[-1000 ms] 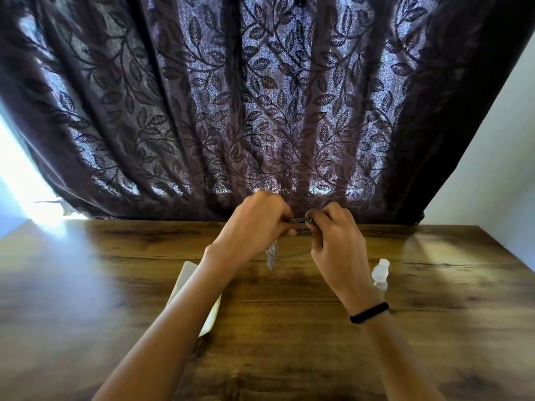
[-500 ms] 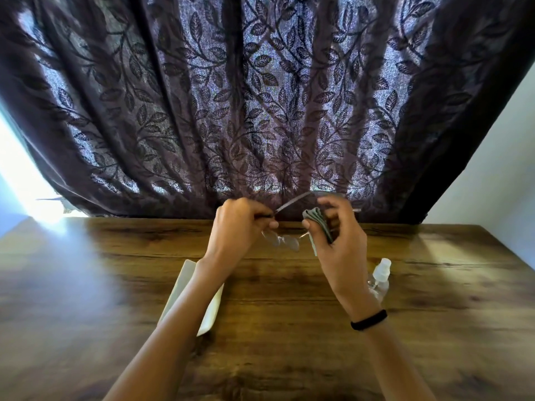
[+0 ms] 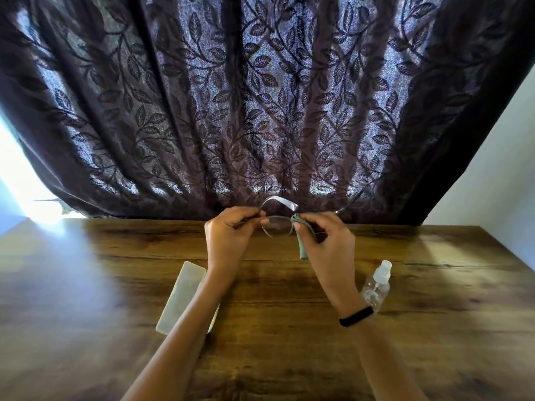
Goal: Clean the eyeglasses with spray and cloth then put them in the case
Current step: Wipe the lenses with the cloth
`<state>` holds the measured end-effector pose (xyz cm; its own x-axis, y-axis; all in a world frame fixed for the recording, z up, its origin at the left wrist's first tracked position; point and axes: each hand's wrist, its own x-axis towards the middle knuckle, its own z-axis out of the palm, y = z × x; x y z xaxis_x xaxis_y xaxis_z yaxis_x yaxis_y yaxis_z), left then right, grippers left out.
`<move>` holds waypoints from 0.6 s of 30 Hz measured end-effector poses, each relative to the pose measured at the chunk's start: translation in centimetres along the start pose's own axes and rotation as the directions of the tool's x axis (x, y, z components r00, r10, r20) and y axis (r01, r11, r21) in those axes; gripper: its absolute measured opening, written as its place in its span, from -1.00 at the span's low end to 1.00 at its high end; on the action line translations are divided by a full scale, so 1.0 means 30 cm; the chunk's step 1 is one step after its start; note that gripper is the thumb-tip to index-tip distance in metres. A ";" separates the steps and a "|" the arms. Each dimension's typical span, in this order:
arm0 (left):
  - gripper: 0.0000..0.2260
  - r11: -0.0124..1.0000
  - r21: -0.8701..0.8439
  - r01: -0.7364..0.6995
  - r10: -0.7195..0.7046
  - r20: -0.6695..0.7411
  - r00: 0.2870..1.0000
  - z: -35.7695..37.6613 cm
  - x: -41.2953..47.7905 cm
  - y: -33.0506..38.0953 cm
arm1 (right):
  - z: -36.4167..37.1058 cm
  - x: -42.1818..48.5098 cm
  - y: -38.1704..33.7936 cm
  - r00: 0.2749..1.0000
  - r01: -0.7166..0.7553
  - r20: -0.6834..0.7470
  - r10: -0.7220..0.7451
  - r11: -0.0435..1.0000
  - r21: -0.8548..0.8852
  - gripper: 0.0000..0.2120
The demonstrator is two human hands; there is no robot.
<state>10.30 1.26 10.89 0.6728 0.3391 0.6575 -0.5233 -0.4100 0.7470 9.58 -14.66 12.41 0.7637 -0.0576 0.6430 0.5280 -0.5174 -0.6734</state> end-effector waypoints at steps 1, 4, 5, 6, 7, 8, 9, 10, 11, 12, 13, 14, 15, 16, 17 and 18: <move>-0.78 1.000 -0.007 -0.004 0.004 -0.017 1.000 0.001 -0.001 -0.003 | 0.006 0.001 -0.007 0.999 0.032 -0.003 -0.032 0.999 -0.010 -0.84; -0.81 1.000 -0.025 -0.009 0.007 -0.063 0.998 0.004 -0.004 -0.005 | 0.024 0.002 -0.033 0.994 0.109 0.017 -0.109 0.992 -0.068 -0.83; -0.82 0.999 -0.033 -0.014 0.011 -0.069 0.998 0.004 -0.005 -0.002 | 0.028 0.002 -0.041 0.992 0.126 0.024 -0.124 0.988 -0.091 -0.83; -0.82 0.999 -0.037 -0.022 0.019 -0.074 0.997 0.003 -0.007 0.001 | 0.032 0.003 -0.049 0.990 0.139 0.028 -0.136 0.984 -0.113 -0.83; -0.82 0.999 -0.038 -0.025 0.022 -0.078 0.997 0.002 -0.009 0.005 | 0.035 0.003 -0.055 0.989 0.149 0.034 -0.145 0.980 -0.133 -0.83; -0.81 0.999 -0.041 -0.019 0.016 -0.082 0.997 0.001 -0.010 0.009 | 0.037 0.003 -0.061 0.987 0.159 0.044 -0.154 0.975 -0.153 -0.82; -0.80 0.999 -0.050 -0.008 0.003 -0.084 0.996 0.000 -0.011 0.013 | 0.038 0.003 -0.065 0.985 0.171 0.058 -0.163 0.970 -0.174 -0.82; -0.80 0.998 -0.066 0.005 -0.010 -0.081 0.997 -0.001 -0.011 0.017 | 0.039 0.003 -0.069 0.982 0.184 0.074 -0.172 0.963 -0.197 -0.81; -0.79 0.996 -0.083 0.011 -0.018 -0.074 0.997 -0.001 -0.011 0.023 | 0.040 0.002 -0.073 0.980 0.195 0.091 -0.179 0.955 -0.222 -0.81; -0.79 0.995 -0.096 0.009 -0.015 -0.066 0.998 -0.001 -0.012 0.029 | 0.041 0.001 -0.077 0.977 0.204 0.107 -0.183 0.947 -0.247 -0.81; -0.78 0.995 -0.103 0.000 -0.007 -0.059 0.998 0.000 -0.013 0.035 | 0.043 0.001 -0.081 0.975 0.212 0.119 -0.186 0.939 -0.271 -0.82; -0.78 0.994 -0.105 -0.009 0.004 -0.054 0.999 0.002 -0.013 0.039 | 0.045 0.000 -0.086 0.974 0.219 0.127 -0.189 0.930 -0.295 -0.83; -0.78 0.994 -0.104 -0.017 0.011 -0.052 0.999 0.003 -0.013 0.043 | 0.048 -0.001 -0.090 0.973 0.225 0.131 -0.192 0.922 -0.316 -0.84; -0.77 0.994 -0.105 -0.022 0.017 -0.054 0.998 0.003 -0.012 0.047 | 0.050 -0.002 -0.093 0.972 0.229 0.132 -0.195 0.915 -0.331 -0.85; -0.77 0.994 -0.105 -0.029 0.023 -0.057 0.998 0.003 -0.011 0.050 | 0.052 -0.003 -0.095 0.971 0.233 0.130 -0.200 0.912 -0.337 -0.85; -0.76 0.994 -0.102 -0.042 0.037 -0.059 0.998 0.002 -0.010 0.051 | 0.054 -0.002 -0.095 0.970 0.239 0.132 -0.206 0.912 -0.334 -0.84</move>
<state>9.32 0.47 11.83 0.6214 0.3730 0.6890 -0.6022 -0.3352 0.7246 8.62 -11.80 13.70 0.6807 0.1635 0.7141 0.5400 -0.7706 -0.3384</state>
